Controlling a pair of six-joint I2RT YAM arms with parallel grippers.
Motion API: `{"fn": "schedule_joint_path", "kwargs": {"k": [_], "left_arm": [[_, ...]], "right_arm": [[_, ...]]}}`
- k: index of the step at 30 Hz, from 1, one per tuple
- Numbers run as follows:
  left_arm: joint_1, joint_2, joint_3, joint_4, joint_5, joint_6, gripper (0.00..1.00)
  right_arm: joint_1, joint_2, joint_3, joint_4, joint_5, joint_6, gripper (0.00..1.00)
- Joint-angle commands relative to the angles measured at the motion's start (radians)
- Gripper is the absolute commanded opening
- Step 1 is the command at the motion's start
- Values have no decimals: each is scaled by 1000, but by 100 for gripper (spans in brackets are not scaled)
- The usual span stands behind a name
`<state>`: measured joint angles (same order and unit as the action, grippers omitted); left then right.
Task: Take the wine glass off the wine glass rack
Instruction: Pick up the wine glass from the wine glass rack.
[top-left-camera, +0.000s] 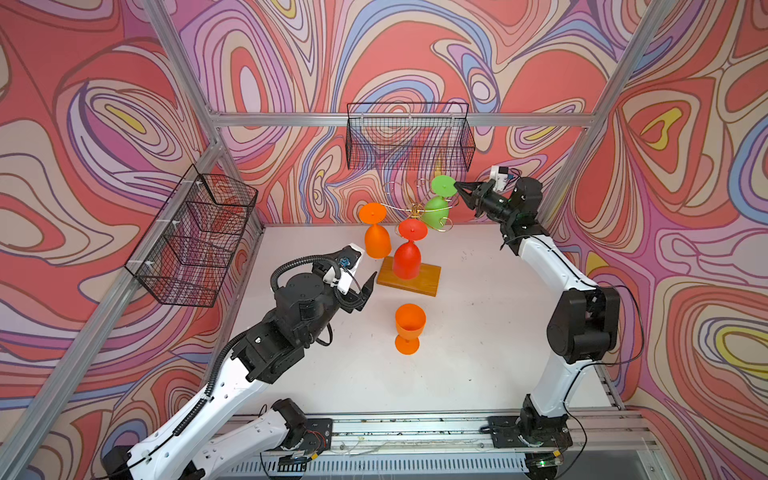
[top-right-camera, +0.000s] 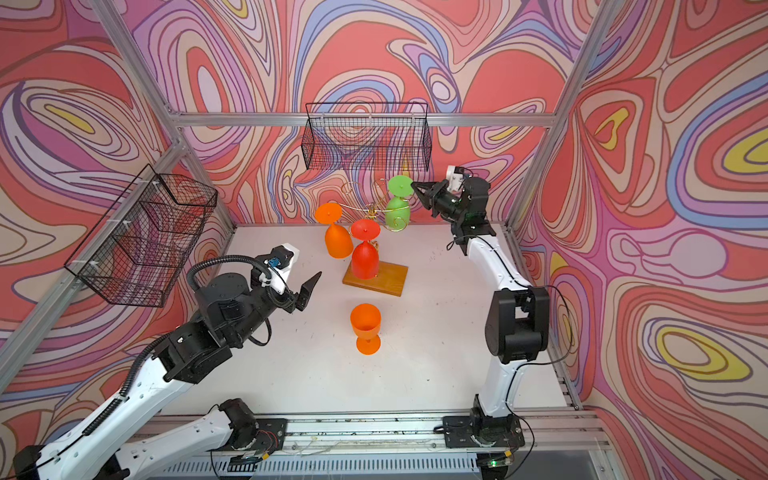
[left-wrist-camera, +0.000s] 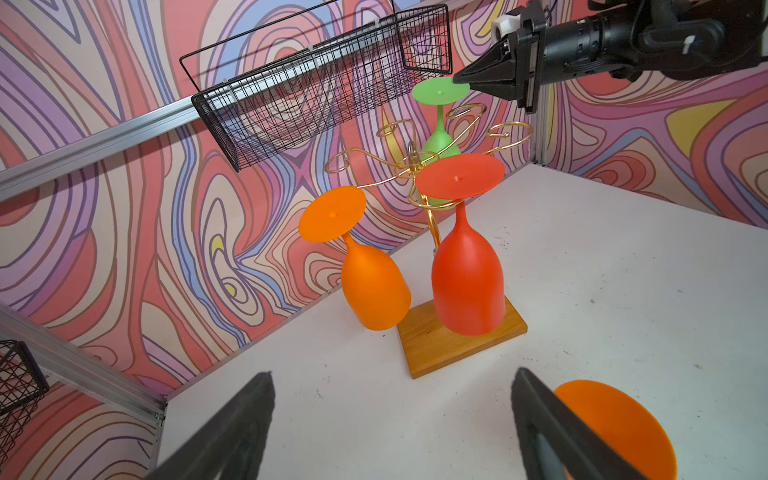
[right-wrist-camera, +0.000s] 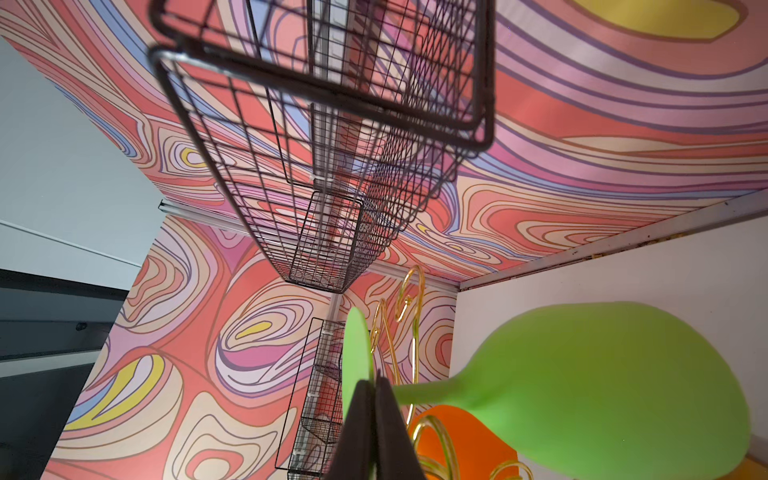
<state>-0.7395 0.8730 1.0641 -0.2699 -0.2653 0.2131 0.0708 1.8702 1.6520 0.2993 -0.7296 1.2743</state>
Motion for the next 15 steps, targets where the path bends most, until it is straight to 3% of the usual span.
{"fn": "schedule_joint_path", "kwargs": {"k": [1, 15], "left_arm": [[5, -5, -7, -20, 8, 6, 88], [5, -2, -7, -20, 15, 3, 88]], "right_arm": [[-11, 5, 32, 11, 22, -32, 0], [-75, -66, 17, -58, 58, -108, 0]]}}
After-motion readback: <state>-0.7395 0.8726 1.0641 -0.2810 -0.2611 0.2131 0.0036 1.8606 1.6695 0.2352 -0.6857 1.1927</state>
